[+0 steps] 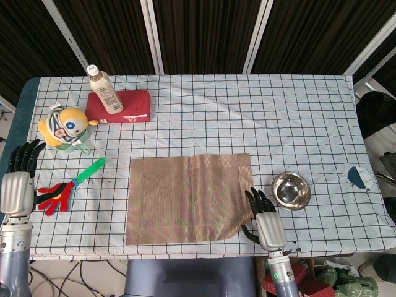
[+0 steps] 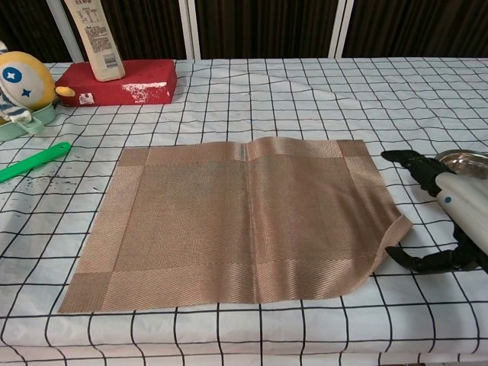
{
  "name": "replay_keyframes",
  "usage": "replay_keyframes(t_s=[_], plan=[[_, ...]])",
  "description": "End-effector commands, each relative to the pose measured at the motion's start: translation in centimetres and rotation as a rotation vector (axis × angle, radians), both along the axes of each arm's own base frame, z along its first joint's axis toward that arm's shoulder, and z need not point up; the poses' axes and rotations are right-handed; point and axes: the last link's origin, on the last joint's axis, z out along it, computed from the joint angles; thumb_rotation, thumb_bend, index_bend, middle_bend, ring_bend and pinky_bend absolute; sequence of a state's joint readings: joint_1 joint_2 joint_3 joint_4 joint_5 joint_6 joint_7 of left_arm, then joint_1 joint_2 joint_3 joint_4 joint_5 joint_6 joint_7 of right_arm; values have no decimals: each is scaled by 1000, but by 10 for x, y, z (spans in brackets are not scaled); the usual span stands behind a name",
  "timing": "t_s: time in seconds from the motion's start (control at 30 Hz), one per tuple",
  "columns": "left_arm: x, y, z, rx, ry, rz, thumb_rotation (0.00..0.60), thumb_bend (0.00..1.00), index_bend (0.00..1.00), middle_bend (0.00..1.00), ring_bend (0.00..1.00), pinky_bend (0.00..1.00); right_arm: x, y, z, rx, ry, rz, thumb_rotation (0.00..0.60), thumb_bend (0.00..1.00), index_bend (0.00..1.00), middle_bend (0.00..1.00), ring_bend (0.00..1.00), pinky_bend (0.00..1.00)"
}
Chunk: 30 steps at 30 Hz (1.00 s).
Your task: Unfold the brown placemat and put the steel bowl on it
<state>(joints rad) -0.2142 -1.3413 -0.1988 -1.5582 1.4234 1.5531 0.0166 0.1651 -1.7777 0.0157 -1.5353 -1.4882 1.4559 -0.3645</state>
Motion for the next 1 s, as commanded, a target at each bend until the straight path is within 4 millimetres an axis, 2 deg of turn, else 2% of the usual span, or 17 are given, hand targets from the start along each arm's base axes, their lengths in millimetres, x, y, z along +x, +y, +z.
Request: replay_keyframes(t_s=[0.03, 0.23, 0.37, 0.47, 0.63, 0.77, 1.0], plan=[[0, 0, 0, 0, 1, -1, 600, 23, 128, 55, 13, 12, 1, -3, 9, -24, -4, 8, 600, 209, 0, 0, 0, 161], [0, 0, 0, 4, 0, -3, 600, 24, 128, 55, 14, 12, 11, -7, 34, -56, -5, 20, 600, 180, 4, 0, 0, 161], [0, 0, 1, 8, 0, -5, 600, 24, 128, 56, 13, 12, 14, -12, 49, -94, 28, 29, 600, 150, 77, 0, 0, 161], [0, -1, 1, 9, 4, -6, 600, 24, 128, 56, 13, 13, 12, -14, 58, -76, 45, -9, 600, 124, 95, 0, 0, 161], [1, -1, 0, 9, 7, -7, 600, 24, 128, 56, 13, 12, 6, -16, 58, -54, 106, -35, 600, 120, 191, 7, 2, 161], [1, -1, 0, 11, 7, -7, 600, 24, 128, 55, 13, 13, 0, -23, 56, -38, 159, -66, 600, 120, 306, 83, 23, 161], [1, 0, 1, 16, 8, -8, 600, 24, 128, 56, 13, 12, -8, -39, 48, -9, 238, -112, 600, 120, 376, 149, 69, 161]])
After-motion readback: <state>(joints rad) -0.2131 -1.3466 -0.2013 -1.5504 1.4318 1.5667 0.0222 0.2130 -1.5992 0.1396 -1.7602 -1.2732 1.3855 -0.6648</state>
